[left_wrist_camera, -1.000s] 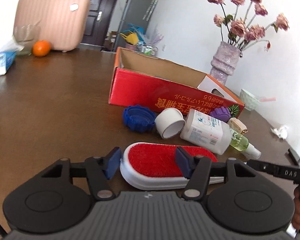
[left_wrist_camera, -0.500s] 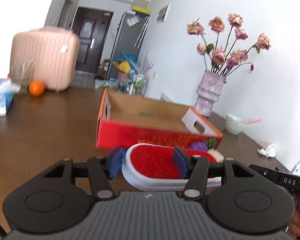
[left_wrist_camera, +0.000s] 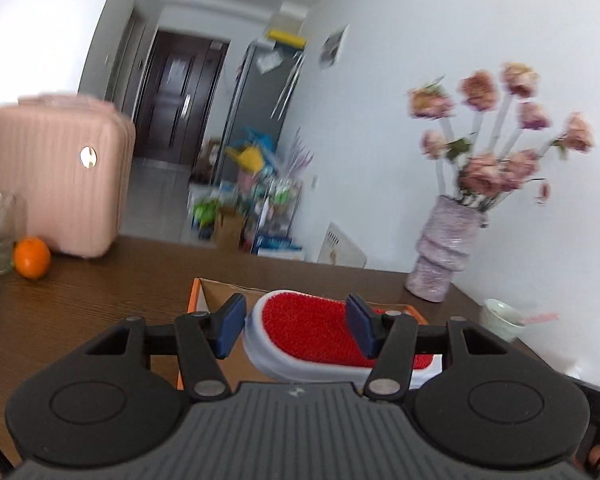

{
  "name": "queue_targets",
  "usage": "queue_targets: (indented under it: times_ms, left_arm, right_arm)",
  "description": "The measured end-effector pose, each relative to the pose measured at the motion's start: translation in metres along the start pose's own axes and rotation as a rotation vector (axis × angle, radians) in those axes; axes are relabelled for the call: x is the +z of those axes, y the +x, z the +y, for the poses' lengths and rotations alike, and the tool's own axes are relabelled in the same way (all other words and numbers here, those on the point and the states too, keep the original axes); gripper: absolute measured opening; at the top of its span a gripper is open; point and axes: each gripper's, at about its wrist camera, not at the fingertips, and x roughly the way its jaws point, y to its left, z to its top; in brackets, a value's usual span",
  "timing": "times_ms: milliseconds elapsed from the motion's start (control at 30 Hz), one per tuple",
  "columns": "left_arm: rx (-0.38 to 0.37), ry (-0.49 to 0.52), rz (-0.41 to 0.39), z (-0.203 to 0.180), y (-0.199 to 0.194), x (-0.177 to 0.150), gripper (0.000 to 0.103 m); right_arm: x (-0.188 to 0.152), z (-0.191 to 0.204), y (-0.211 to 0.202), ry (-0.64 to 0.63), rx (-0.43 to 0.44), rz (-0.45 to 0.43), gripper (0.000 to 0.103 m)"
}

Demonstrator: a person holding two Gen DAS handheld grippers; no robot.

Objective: Organize rigid objects
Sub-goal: 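Lift the lint brush with the left gripper, lower it into the cardboard box, open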

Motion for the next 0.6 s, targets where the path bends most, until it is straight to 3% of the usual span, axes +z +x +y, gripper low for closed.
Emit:
queue_targets:
  times_ms: [200,367,433,500,567,600]
  left_arm:
    - [0.082,0.018,0.093,0.018,0.086,0.008,0.056]
    - [0.124,-0.03,0.273,0.043,0.16,0.004,0.059]
    - [0.135,0.0,0.299,0.045,0.174,0.0,0.06]
    - [0.139,0.026,0.303,0.042,0.176,-0.001,0.072]
    - [0.115,0.06,0.249,0.038,0.166,-0.002,0.084]
    - [0.117,0.095,0.238,0.034,0.163,-0.003,0.085]
  right_arm:
    - [0.027,-0.015,0.102,0.028,-0.016,0.147,0.012]
    - [0.027,-0.02,0.171,-0.008,-0.065,0.306,0.012]
    - [0.028,-0.016,0.185,-0.012,-0.052,0.358,0.014]
    - [0.027,-0.004,0.191,-0.078,-0.065,0.35,0.017]
    - [0.023,0.009,0.199,-0.158,-0.085,0.386,0.029]
    - [0.021,0.014,0.199,-0.188,-0.079,0.404,0.029]
